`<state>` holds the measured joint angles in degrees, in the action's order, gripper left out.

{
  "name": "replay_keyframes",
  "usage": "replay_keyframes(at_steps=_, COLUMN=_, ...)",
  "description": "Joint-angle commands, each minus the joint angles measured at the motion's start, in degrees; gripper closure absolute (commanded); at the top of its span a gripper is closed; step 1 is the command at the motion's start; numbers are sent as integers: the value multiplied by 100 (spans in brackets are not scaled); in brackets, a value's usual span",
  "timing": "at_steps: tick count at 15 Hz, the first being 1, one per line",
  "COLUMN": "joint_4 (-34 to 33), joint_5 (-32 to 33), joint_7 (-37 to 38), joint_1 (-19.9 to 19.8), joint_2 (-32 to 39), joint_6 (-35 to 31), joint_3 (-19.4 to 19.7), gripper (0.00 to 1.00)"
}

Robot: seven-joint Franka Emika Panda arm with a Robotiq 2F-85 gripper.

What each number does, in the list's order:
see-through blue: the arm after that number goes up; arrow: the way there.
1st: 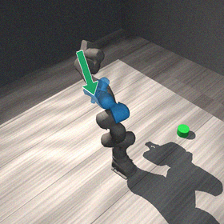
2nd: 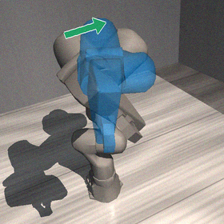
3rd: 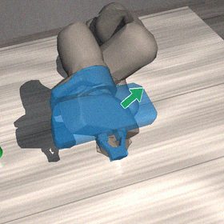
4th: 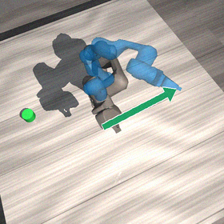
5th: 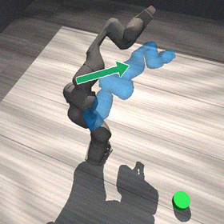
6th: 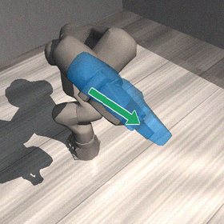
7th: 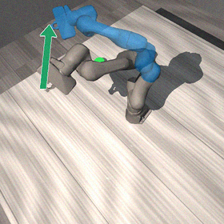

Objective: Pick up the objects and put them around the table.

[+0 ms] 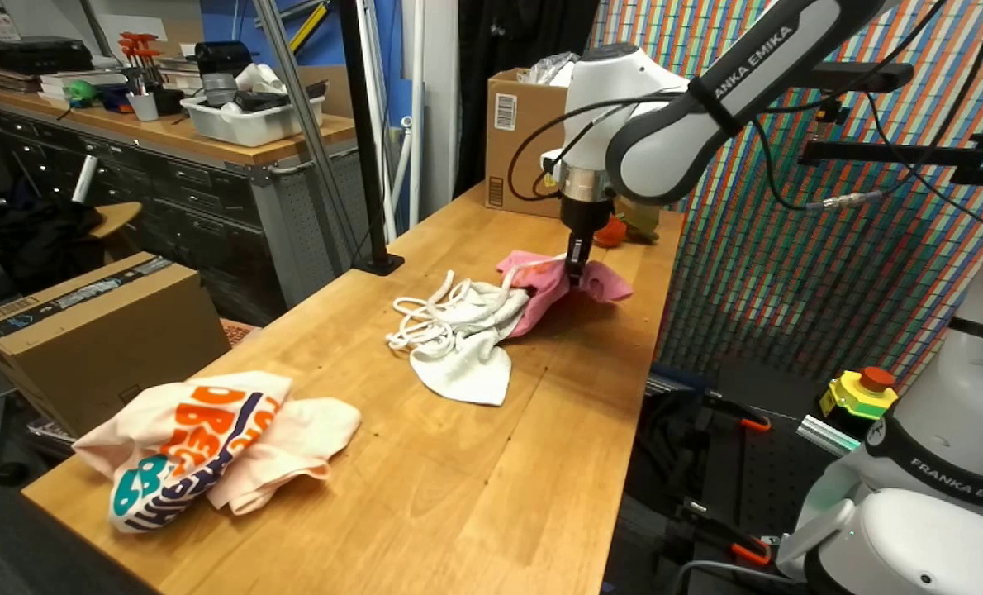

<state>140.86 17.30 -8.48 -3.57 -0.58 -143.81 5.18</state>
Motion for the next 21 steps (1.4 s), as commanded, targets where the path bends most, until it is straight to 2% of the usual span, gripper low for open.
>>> replay_keyframes(at_steps=1, joint_4=-159, joint_5=-363, joint_7=-519, joint_1=33, joint_2=-919, joint_6=1011, joint_3=-83, gripper=94)
replay_keyframes(at_steps=5, joint_4=-635, joint_5=-468, joint_7=-639, joint_1=143, joint_2=-1541, joint_6=1918, joint_3=-162, gripper=94)
replay_keyframes(at_steps=9, joint_4=-1213, joint_5=-514, joint_7=-670, joint_1=276, joint_2=-1847, joint_6=2618, joint_3=-235, gripper=94)
replay_keyframes(at_steps=14, joint_4=-1737, joint_5=-687, joint_7=-636, joint_1=426, joint_2=-2047, joint_6=2973, joint_3=-284, gripper=94)
replay_keyframes(at_steps=21, joint_4=-2163, joint_5=-585, joint_7=-387, joint_1=503, joint_2=-1769, joint_6=3198, joint_3=-500, gripper=94)
